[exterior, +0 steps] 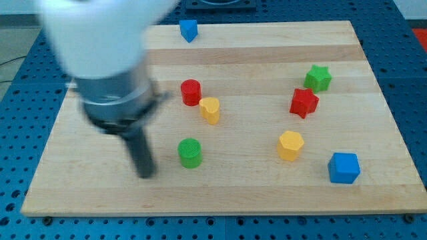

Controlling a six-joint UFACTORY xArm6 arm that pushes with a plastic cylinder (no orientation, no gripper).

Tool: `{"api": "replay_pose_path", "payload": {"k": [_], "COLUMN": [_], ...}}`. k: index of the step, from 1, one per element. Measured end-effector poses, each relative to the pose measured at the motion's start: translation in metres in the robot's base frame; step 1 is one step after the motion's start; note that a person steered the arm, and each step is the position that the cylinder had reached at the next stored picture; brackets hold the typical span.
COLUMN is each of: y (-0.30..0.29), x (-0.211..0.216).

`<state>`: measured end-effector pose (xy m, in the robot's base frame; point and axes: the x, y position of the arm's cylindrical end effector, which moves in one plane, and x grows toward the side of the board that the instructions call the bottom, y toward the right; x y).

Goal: Push blue triangle to the top left corner

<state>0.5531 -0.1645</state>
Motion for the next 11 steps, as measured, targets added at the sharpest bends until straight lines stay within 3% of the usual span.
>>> {"api": "replay_pose_path", "payload": {"k": [1, 2, 3, 4, 5, 6, 8, 9, 10, 11], "y": [-0.105, -0.124, -0.028, 0.056, 0.137, 0.176, 0.015, -0.026, -0.013, -0.064], "x": [-0.064, -0.187, -0.293, -0.269, -0.29, -0.343, -0.327, -0.303, -0.349, -0.343]}}
